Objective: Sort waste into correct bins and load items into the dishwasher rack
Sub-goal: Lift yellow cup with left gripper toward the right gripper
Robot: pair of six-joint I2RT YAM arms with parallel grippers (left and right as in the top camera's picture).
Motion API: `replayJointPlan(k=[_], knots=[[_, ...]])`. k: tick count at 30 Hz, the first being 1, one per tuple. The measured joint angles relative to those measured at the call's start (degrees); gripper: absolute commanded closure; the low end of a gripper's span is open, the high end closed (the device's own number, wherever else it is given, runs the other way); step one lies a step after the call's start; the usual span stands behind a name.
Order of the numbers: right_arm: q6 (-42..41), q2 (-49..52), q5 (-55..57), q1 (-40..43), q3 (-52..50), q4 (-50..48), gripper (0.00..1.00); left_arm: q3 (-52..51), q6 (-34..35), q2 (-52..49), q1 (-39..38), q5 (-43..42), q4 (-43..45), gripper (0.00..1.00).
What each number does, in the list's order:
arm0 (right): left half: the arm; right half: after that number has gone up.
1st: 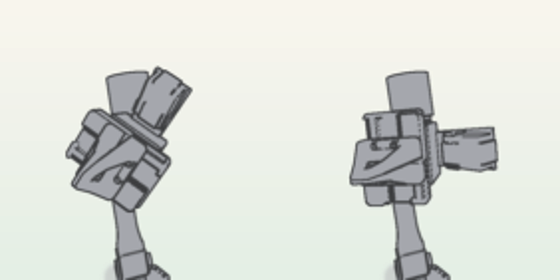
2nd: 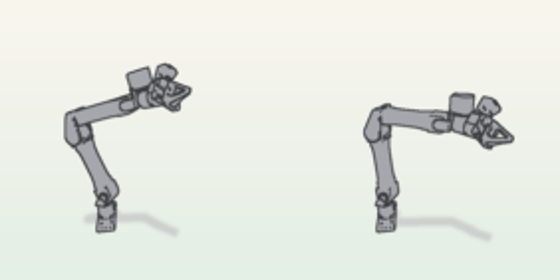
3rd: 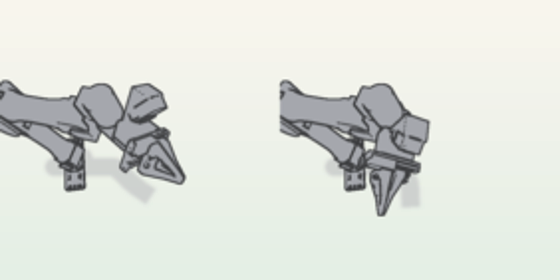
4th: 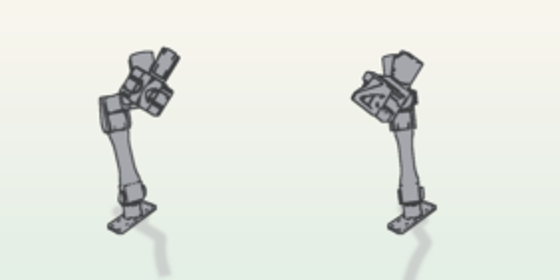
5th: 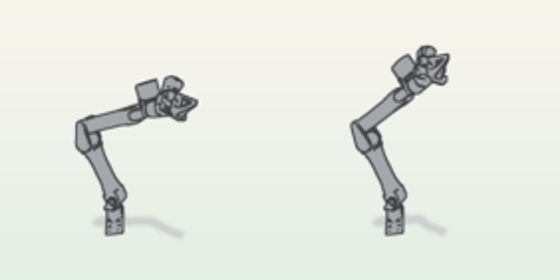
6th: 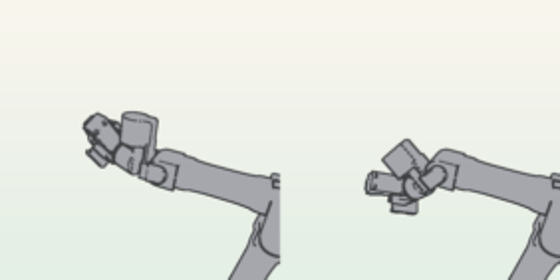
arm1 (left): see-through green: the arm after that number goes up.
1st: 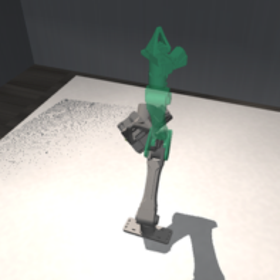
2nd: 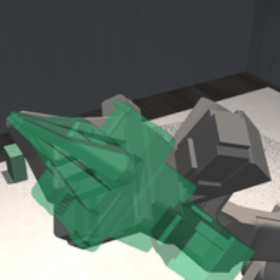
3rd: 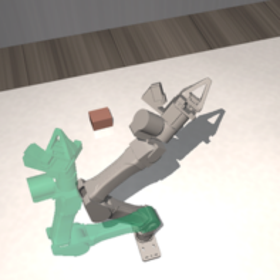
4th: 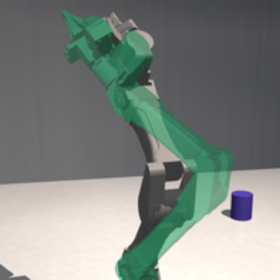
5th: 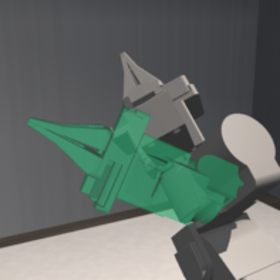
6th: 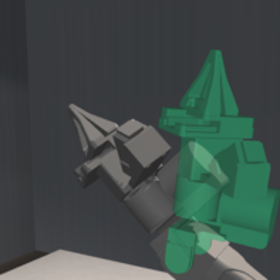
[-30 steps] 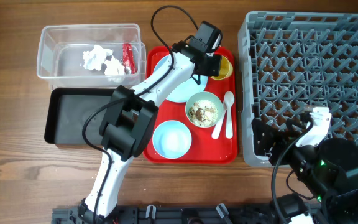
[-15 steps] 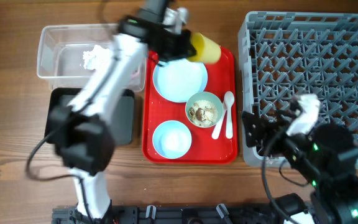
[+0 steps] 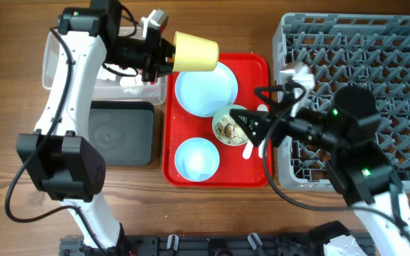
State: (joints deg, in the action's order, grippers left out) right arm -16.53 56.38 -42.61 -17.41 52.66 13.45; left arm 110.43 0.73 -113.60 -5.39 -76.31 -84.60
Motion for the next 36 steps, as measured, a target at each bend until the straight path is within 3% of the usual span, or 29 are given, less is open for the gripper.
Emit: replayJointPlan(k=[10, 20, 29, 36], knots=[[4.11, 7.85, -13.55, 0.0, 0.0, -11.47, 0.02, 0.0, -6.08, 0.0, -3.5, -1.92, -3.74, 0.96], [7.06, 8.15, -14.8, 0.66, 0.0, -13.9, 0.04, 0.0, -6.71, 0.0, -4.09, 0.02, -9.38, 0.96], [7.76, 9.84, -17.05, 8.31, 0.0, -14.05, 0.04, 0.0, -7.82, 0.0, -4.11, 0.22, -11.85, 0.96], [7.85, 13.31, -23.96, 9.11, -0.02, -21.18, 0.04, 0.0, -8.0, 0.02, -6.47, 0.42, -11.85, 0.96]])
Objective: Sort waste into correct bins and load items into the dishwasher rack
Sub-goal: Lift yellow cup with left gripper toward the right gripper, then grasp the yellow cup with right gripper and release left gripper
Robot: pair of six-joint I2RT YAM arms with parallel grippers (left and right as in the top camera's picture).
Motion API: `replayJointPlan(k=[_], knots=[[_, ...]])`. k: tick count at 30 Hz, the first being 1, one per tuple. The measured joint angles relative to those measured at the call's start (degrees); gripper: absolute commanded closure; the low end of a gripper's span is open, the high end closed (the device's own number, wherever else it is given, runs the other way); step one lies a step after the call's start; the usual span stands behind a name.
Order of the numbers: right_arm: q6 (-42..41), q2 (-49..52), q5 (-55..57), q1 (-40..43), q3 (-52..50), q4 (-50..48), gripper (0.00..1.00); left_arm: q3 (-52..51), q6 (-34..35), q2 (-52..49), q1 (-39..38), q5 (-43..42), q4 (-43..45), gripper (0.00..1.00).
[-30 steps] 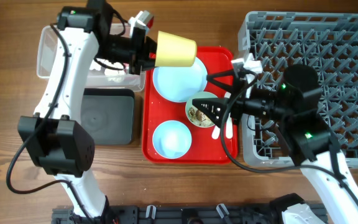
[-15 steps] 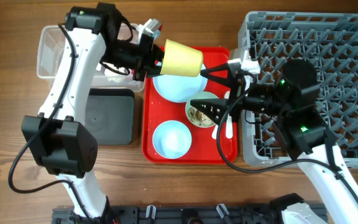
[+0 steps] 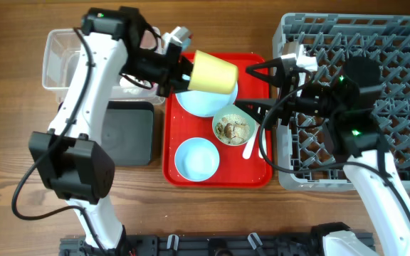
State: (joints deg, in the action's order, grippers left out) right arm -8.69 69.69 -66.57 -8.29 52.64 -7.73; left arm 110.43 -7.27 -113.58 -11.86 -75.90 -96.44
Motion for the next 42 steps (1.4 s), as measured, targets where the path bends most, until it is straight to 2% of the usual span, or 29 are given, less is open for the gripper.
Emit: replayJointPlan(k=[6, 12, 23, 29, 36, 39, 41, 42], knots=[[-0.28, 3.3, -5.79, 0.0, 0.02, -6.16, 0.04, 0.0, -0.02, 0.92, -4.52, 0.94, 0.0, 0.96], [-1.01, 3.85, -9.49, -0.07, 0.02, -7.06, 0.16, 0.0, 0.07, 3.58, -5.51, 2.36, 0.02, 0.96], [-4.61, 3.93, -11.72, -0.33, 0.02, -10.69, 0.25, 0.0, 0.09, 3.93, -5.46, 2.54, 0.0, 0.96], [-6.51, 3.98, -11.19, -1.81, 0.02, -12.52, 0.35, 0.0, 0.04, 4.09, -5.73, 2.73, 0.02, 0.96], [-6.91, 3.98, -10.8, -1.92, 0.02, -12.11, 0.41, 0.0, 0.07, 4.13, -5.62, 3.19, 0.13, 0.96], [-7.1, 3.98, -10.75, -1.97, 0.02, -12.09, 0.41, 0.0, 0.07, 4.15, -5.6, 3.23, 0.13, 0.96], [-7.15, 3.98, -10.75, -1.97, 0.02, -12.09, 0.36, 0.0, 0.09, 4.15, -5.6, 3.23, 0.22, 0.96], [-7.17, 3.98, -10.75, -1.97, 0.02, -12.07, 0.3, 0.0, 0.09, 4.15, -5.6, 3.23, 0.22, 0.96]])
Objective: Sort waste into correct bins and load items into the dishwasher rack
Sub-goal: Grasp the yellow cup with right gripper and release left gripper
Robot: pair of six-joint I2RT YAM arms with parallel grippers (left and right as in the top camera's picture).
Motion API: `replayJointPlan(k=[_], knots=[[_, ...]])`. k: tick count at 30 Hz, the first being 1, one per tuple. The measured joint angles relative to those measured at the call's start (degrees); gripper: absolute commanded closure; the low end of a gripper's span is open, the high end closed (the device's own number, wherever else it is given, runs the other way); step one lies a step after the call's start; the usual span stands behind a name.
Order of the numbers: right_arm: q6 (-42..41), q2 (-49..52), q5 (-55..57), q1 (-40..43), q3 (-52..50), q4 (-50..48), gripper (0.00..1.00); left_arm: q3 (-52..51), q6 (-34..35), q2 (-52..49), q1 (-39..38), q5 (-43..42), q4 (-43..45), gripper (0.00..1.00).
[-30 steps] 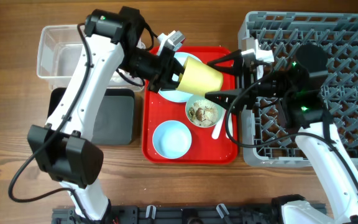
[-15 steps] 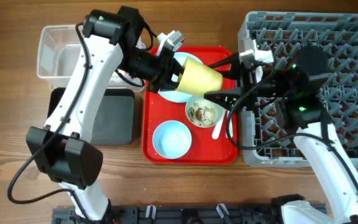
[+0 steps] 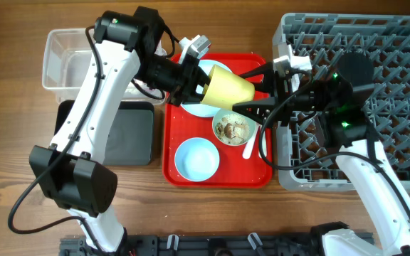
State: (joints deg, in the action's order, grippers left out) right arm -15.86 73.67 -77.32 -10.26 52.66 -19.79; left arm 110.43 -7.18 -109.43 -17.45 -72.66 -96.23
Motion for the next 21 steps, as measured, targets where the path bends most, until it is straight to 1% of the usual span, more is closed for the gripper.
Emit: replayJointPlan(k=[6, 10, 13, 17, 18, 19, 21], knots=[[-0.81, 0.04, 0.07, -0.57, 0.0, 0.04, 0.2, 0.0, 0.15, 0.04, -0.22, -0.46, 0.46, 0.96], [-1.49, 0.07, -0.02, -1.07, 0.0, 0.07, 0.19, 0.0, 0.15, 0.04, -0.52, -0.94, 0.68, 0.96], [-1.73, 0.07, 0.0, -1.18, 0.0, 0.02, 0.24, 0.0, 0.15, 0.04, -0.57, -0.98, 0.68, 0.96], [-2.43, 0.11, 0.26, -1.16, 0.0, 0.0, 0.42, 0.0, 0.13, 0.07, -0.61, -1.11, 0.66, 0.96], [-2.84, 0.13, 0.57, -1.16, 0.0, 0.07, 0.45, 0.0, -0.02, 0.09, -0.59, -0.96, 0.72, 0.96], [-3.04, 0.17, 0.72, -1.16, 0.0, 0.02, 0.46, 0.0, -0.11, 0.11, -0.5, -0.81, 0.85, 0.96], [-3.39, 0.26, 0.92, -1.16, 0.0, -0.02, 0.46, 0.0, -0.22, 0.17, -0.42, -0.66, 1.05, 0.93]])
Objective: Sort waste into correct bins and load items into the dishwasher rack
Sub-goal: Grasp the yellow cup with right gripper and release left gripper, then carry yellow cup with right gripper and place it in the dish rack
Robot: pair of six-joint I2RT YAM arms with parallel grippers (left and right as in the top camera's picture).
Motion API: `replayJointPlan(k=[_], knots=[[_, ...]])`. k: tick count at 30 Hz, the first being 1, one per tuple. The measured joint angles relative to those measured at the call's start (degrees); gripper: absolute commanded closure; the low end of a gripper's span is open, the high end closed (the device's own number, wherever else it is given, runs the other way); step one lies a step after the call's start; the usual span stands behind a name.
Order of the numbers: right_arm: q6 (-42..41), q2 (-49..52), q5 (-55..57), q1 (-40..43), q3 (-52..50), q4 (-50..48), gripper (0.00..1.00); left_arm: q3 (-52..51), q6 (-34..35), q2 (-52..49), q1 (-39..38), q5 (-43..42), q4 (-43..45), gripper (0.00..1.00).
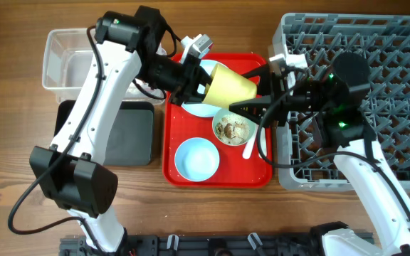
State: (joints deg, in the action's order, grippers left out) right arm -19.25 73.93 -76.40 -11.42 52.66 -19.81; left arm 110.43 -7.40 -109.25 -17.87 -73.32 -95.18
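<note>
A yellow cup [230,85] lies on its side in the air over the red tray [173,167], with my left gripper [203,84] shut on its left end. My right gripper [251,89] is open at the cup's right end, one finger above it and one below; whether they touch it I cannot tell. On the tray sit a large pale blue plate [191,109], partly hidden by the cup, a small blue bowl [196,158], a bowl of food scraps [233,129] and a white spoon [249,148].
The grey dishwasher rack [390,50] fills the right side, under my right arm. A clear plastic bin [66,60] stands at the back left, with a black bin [123,131] in front of it. Bare wooden table lies along the front.
My right gripper has shifted slightly to the left, so its open fingers reach further along the cup's right end. The left gripper and the cup have hardly moved.
My left gripper held the yellow cup near the clear bin while the right gripper hung open over the scraps bowl. The cup then stood over the plate and the right gripper had risen. Then both met above the tray, and now the right fingers flank the cup.
</note>
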Motion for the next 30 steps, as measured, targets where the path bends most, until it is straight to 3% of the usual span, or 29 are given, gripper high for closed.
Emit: replayJointPlan(k=[5, 15, 21, 30], knots=[[-0.57, 0.07, -0.11, -0.02, -0.02, -2.01, 0.49, 0.0, 0.15, 0.09, -0.09, -0.35, 0.26, 0.79], [-10.38, 0.04, -3.32, 7.85, -0.02, -4.11, 0.59, 0.0, 0.37, 0.09, -0.2, -0.92, 1.46, 0.74], [-14.32, 0.04, -3.26, 18.36, -0.02, 2.62, 0.59, 0.0, 0.39, 0.11, -0.2, 0.74, 4.68, 0.71], [-11.96, -0.09, -0.24, 21.75, -0.02, 16.31, 0.59, 0.0, 0.39, 0.09, -0.2, 9.79, 10.19, 0.66]])
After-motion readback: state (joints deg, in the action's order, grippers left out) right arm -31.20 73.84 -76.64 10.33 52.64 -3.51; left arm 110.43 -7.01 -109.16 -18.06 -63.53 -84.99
